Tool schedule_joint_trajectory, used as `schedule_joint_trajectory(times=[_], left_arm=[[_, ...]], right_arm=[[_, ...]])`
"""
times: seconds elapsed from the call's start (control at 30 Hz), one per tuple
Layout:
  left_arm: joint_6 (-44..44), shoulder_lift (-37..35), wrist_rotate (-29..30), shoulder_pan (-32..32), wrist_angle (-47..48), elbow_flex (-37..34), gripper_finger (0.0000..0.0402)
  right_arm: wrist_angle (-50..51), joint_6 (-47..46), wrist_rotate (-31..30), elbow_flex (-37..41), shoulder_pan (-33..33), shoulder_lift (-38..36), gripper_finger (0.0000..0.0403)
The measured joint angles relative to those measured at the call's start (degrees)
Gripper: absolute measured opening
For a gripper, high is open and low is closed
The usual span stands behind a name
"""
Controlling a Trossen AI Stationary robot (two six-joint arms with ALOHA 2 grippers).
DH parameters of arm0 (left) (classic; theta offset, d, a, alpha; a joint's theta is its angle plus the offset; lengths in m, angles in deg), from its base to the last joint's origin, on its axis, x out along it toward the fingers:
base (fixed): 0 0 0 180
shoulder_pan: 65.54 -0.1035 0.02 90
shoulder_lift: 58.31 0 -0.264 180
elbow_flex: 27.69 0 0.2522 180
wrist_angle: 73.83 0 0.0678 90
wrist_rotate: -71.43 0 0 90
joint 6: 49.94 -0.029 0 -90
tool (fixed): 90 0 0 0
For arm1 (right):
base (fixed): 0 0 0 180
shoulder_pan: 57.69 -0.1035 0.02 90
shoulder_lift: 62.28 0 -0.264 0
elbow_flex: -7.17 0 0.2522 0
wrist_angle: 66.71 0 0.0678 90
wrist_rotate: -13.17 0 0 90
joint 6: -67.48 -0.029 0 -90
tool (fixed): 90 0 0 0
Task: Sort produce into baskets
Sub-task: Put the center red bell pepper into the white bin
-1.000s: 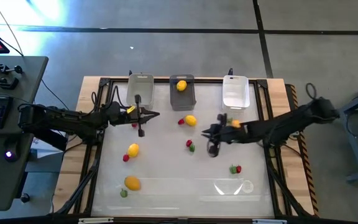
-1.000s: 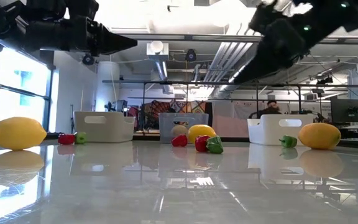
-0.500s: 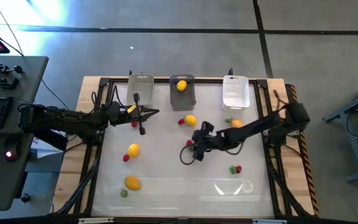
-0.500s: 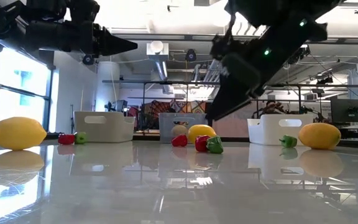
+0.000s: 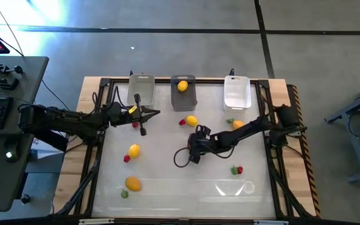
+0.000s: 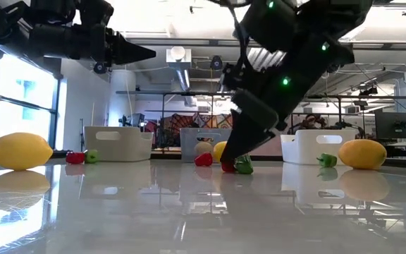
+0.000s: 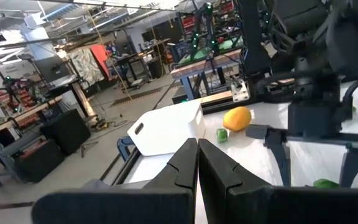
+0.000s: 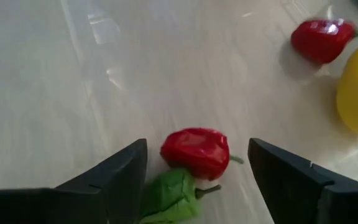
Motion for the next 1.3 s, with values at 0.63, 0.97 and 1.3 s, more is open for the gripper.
schedule_joint_trajectory(times=[0.63, 0.97, 1.3], left_arm=[[0.5, 0.0, 0.1, 0.0, 0.5, 0.0, 0.0], [0.6, 0.0, 0.3, 0.0, 1.2, 0.0, 0.0], [1.1, 0.0, 0.6, 0.0, 1.4, 0.0, 0.0]], right_arm=[[-0.7, 2.9, -0.7, 0.1, 0.2, -0.7, 0.015], [13.4, 5.3, -8.9, -2.9, 1.4, -15.1, 0.0141], [37.8, -7.9, -25.7, -0.4, 16.6, -34.4, 0.014]])
